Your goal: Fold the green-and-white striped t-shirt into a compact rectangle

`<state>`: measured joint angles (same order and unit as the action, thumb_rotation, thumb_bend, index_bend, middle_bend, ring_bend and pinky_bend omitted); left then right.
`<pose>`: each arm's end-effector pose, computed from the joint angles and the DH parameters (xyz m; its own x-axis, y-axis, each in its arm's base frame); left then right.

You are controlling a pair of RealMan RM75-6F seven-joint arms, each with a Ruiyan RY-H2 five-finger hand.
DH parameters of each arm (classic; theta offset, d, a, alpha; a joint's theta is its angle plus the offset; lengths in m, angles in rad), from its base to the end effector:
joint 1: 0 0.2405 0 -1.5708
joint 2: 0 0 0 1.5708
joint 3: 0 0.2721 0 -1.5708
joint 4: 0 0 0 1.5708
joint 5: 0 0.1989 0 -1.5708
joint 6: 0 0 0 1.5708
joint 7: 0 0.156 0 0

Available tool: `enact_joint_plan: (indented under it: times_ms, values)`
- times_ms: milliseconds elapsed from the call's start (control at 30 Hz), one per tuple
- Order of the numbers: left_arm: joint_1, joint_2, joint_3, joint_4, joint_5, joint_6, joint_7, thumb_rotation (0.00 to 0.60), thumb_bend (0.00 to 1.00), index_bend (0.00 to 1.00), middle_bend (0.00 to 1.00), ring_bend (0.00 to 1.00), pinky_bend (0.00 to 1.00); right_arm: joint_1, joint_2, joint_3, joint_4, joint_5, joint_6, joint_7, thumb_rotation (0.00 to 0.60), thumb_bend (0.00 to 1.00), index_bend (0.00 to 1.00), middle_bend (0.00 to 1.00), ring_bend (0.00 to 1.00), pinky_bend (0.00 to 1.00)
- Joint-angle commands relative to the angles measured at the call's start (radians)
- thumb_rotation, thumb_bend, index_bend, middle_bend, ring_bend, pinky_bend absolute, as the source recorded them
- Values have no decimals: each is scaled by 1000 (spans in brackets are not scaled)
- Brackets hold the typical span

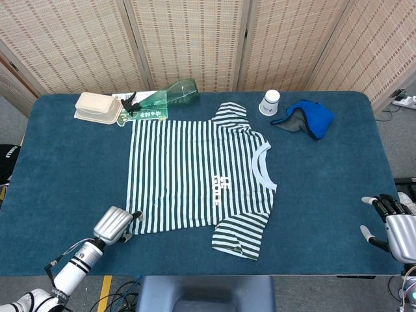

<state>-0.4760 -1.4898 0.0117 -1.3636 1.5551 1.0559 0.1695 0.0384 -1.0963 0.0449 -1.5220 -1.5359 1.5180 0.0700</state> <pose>-0.2519 0.2790 -0.0028 0.5815 0.2598 0.7710 0.7711 -0.4781 -0.4204 -0.3404 -0.1780 0.1945 0.4361 0.0115 0.8998 -0.8999 0.0030 0.4361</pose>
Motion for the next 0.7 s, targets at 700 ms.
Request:
enact_joint_plan:
  times_ms: [700]
  values:
    - [-11, -7, 24, 17, 39, 51, -32, 600, 522, 499, 893, 847, 945, 4, -3, -1, 3, 3, -11, -2, 600, 273, 244, 291, 223, 297]
